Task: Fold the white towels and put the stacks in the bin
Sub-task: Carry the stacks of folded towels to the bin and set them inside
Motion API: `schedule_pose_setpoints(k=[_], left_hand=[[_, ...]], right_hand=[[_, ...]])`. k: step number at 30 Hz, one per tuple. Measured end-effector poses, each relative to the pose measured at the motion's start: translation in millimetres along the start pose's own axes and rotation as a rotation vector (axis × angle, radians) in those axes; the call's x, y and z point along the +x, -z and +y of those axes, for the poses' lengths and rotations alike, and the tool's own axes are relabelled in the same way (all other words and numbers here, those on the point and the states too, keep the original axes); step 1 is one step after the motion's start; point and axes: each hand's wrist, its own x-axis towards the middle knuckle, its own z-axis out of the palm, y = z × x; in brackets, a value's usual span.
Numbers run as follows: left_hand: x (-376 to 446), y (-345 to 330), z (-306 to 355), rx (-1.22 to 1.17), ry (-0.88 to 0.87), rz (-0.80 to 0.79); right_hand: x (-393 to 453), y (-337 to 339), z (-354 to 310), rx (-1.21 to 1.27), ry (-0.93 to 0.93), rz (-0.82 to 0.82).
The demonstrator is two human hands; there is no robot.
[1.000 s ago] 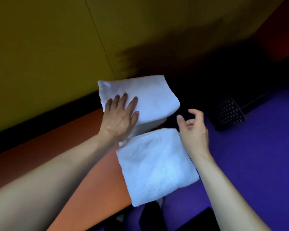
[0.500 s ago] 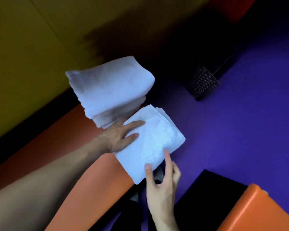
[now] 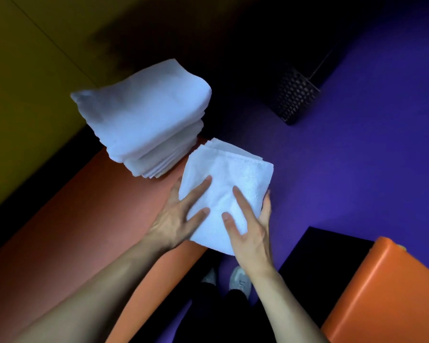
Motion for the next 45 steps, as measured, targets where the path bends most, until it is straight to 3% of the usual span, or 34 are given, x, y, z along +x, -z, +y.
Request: schedule_pose_setpoints(k=[5,8,17,27,32,38,45], left_hand=[[33.0,13.9,0.9,0.03,0.038,-0.224],[45.3,15.0,2.1,-0.013,0.071,-0.244],[55.9,14.4,-15.5,-0.179,0.089,-0.28],[35.0,4.2,-19.2,-0.345,0.101,-0.204],[-12.4,-21.5,-20.6,-0.45,0.12,-0.163],[-6.4,-34.6,-15.4,-0.473,0.151,-0.109],[-4.3,-28.9,13.8,-0.499,0.198,-0.035]], right_hand=[[19.8,-3.9,11.2,0.181,-0.124,-0.16],[34.9,-3.1,19.2,0.226,-0.108,-0.209],[39.1,-28.2,39.1,0.356,-0.05,-0.11],[26.4,-18.7,41.9,0.333,-0.029,-0.076],[2.2,-0.4,56.7,0.31,-0.069,-0.193],[9.8,3.1,62.8,0.375,-0.118,-0.285],[20.8,19.1,50.0,0.462,-0.147,-0.226]])
